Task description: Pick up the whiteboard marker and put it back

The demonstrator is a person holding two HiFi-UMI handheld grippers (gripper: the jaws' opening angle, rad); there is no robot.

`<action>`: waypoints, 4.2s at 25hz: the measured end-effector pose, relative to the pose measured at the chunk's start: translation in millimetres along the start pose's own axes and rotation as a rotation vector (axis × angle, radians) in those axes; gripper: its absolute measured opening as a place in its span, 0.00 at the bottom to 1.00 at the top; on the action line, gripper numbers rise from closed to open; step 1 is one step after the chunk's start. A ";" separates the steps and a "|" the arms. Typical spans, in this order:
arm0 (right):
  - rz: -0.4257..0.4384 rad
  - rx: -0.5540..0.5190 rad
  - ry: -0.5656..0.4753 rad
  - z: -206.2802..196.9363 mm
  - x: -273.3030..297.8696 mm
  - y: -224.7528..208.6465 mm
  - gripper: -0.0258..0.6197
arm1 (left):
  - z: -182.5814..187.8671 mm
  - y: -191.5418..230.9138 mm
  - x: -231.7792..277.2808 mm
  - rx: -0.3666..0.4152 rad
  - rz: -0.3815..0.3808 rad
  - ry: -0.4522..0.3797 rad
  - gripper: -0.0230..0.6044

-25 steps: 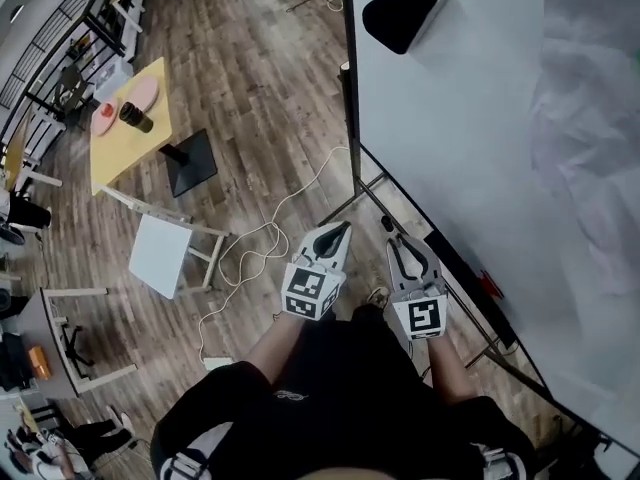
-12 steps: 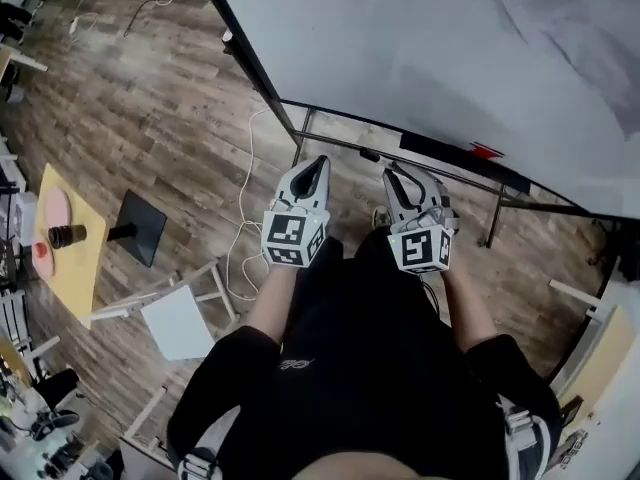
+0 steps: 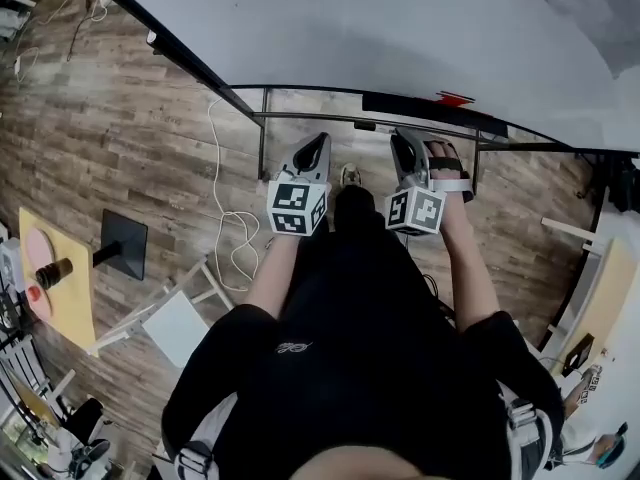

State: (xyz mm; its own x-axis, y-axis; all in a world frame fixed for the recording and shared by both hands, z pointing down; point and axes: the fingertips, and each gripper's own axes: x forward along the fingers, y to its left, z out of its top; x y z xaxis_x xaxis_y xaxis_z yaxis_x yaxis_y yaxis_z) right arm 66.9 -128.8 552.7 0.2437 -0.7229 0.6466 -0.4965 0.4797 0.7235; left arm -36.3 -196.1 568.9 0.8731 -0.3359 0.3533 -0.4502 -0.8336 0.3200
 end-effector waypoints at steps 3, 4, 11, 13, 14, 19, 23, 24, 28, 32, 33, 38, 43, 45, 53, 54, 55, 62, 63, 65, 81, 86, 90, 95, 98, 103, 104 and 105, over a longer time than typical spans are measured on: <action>0.071 -0.031 0.033 -14.9 19.5 7.3 0.13 | -5.3 -4.5 8.9 0.004 0.008 0.025 0.05; 0.091 -0.033 0.045 -19.5 26.5 9.6 0.13 | -7.4 -5.0 10.7 0.005 0.012 0.035 0.05; 0.186 -0.027 0.091 -43.4 70.9 22.3 0.13 | -23.0 -15.5 29.2 0.019 0.008 0.088 0.05; 0.214 -0.016 0.090 -47.5 80.2 26.7 0.13 | -26.0 -17.2 37.9 0.016 0.017 0.093 0.05; 0.224 -0.011 0.091 -49.5 84.2 28.4 0.13 | -26.7 -17.4 41.0 0.014 0.023 0.097 0.05; 0.262 0.007 0.112 -62.8 97.6 33.5 0.13 | -30.7 -18.7 49.2 0.016 0.036 0.124 0.05; 0.282 0.001 0.109 -68.0 104.4 36.8 0.13 | -33.4 -15.2 54.4 -0.001 0.053 0.128 0.05; 0.284 -0.004 0.106 -68.4 106.0 37.4 0.13 | -33.4 -14.3 55.8 -0.002 0.057 0.129 0.05; 0.290 0.004 0.109 -71.5 111.4 37.6 0.13 | -31.8 -12.4 60.0 -0.006 0.067 0.127 0.05; 0.308 0.007 0.119 -75.2 116.7 39.9 0.13 | -31.4 -9.3 61.2 -0.016 0.080 0.126 0.05; 0.315 0.005 0.119 -75.7 118.2 41.6 0.13 | -31.4 -8.2 61.6 -0.017 0.082 0.127 0.05; 0.324 0.001 0.118 -76.8 123.4 44.9 0.13 | -31.9 -7.3 65.1 -0.017 0.083 0.128 0.05; 0.321 -0.025 0.120 -76.2 124.7 42.0 0.13 | -29.3 -7.3 67.0 -0.017 0.082 0.128 0.05; 0.323 -0.030 0.116 -75.2 124.2 41.9 0.13 | -28.2 -6.5 66.9 -0.020 0.083 0.129 0.05; 0.372 -0.030 0.144 -74.6 128.2 41.8 0.14 | -26.4 -2.5 69.5 -0.021 0.092 0.131 0.05; 0.371 -0.043 0.159 -77.7 131.1 42.6 0.15 | -25.7 -1.8 69.4 -0.021 0.093 0.130 0.05; 0.368 -0.059 0.174 -81.1 133.8 43.3 0.16 | -24.9 -1.0 68.9 -0.022 0.094 0.130 0.05; 0.337 -0.027 0.159 -85.0 137.2 42.4 0.15 | -23.7 11.5 63.0 -0.031 0.125 0.122 0.05; 0.333 -0.024 0.159 -84.6 137.3 41.9 0.16 | -23.4 12.0 62.4 -0.030 0.126 0.122 0.05; 0.323 -0.007 0.152 -83.1 136.6 40.7 0.17 | -23.1 11.7 61.0 -0.030 0.125 0.123 0.05; 0.082 0.254 0.047 -68.8 87.3 2.2 0.28 | -17.2 -12.9 54.7 -0.008 0.037 0.096 0.05; -0.033 0.348 -0.009 -45.4 56.4 -11.3 0.28 | -7.2 -21.7 35.7 0.033 -0.007 0.055 0.05; -0.204 0.522 -0.071 -29.7 14.0 -28.2 0.13 | -1.0 -31.5 7.4 -0.008 -0.045 0.003 0.05; -0.320 0.883 -0.142 -22.4 -31.5 -35.9 0.05 | -1.1 -42.9 -5.5 0.011 -0.097 -0.020 0.05; -0.302 1.078 -0.227 -23.1 -54.3 -35.3 0.04 | 3.6 -59.5 -11.1 0.037 -0.099 -0.037 0.05; -0.338 1.111 -0.299 -30.4 -85.1 -41.2 0.04 | 16.2 -90.9 -23.4 0.066 -0.098 -0.077 0.05; -0.347 1.121 -0.317 -34.3 -91.8 -42.2 0.04 | 17.8 -96.5 -24.5 0.070 -0.094 -0.083 0.05; -0.353 1.132 -0.333 -39.3 -98.5 -42.1 0.04 | 18.9 -102.2 -25.3 0.067 -0.089 -0.088 0.05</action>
State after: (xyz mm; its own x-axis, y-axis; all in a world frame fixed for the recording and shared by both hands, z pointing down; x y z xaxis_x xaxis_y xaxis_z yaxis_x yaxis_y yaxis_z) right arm 96.5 -58.3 468.0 0.3689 -0.8965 0.2452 -0.9292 -0.3491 0.1215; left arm -8.8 -110.7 510.6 0.9234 -0.2943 0.2464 -0.3594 -0.8883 0.2859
